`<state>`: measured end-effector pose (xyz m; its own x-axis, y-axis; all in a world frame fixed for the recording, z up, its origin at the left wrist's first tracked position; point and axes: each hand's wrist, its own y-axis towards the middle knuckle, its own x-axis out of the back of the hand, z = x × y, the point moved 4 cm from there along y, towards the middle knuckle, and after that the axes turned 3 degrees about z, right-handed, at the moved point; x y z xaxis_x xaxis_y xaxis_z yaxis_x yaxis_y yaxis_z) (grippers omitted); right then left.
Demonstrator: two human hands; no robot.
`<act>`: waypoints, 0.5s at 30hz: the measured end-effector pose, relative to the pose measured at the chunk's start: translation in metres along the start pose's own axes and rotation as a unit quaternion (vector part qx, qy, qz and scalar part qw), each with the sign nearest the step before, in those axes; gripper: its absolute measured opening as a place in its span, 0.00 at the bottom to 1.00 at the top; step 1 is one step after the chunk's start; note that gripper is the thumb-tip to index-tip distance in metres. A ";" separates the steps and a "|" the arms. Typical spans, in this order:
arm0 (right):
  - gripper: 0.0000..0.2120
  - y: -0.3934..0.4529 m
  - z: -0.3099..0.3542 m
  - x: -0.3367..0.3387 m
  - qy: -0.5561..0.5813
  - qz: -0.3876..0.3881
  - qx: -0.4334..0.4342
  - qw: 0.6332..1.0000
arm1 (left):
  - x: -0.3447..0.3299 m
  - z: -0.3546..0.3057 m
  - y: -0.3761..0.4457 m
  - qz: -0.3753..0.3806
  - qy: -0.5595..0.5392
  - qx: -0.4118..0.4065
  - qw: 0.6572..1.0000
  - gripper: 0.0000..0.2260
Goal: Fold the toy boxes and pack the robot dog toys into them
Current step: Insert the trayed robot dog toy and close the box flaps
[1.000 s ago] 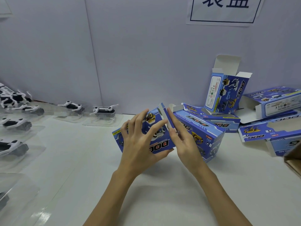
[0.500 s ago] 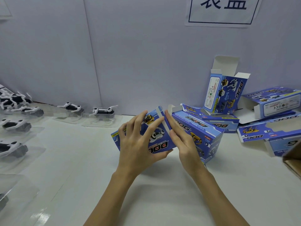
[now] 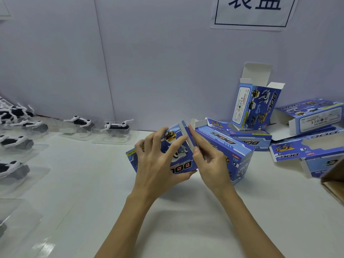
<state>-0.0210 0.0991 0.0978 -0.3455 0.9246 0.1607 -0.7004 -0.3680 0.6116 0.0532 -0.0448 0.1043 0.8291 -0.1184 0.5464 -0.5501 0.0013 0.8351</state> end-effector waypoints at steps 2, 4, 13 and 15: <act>0.22 0.000 -0.002 -0.002 0.007 0.010 -0.001 1.000 | 0.002 0.000 0.000 -0.006 -0.007 -0.002 1.000 0.36; 0.24 -0.001 -0.004 -0.003 0.010 0.014 -0.004 1.000 | 0.004 0.000 0.000 -0.009 -0.008 -0.004 1.000 0.36; 0.22 -0.004 -0.002 -0.004 0.026 0.024 0.004 0.999 | 0.002 0.003 -0.003 -0.018 0.008 -0.010 1.000 0.40; 0.21 -0.005 0.000 -0.006 0.024 0.030 0.004 0.999 | 0.002 0.003 -0.003 -0.021 0.016 -0.009 1.000 0.40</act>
<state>-0.0153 0.0953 0.0942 -0.4157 0.8953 0.1600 -0.6730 -0.4211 0.6080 0.0559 -0.0480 0.1026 0.8545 -0.0868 0.5121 -0.5129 0.0156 0.8583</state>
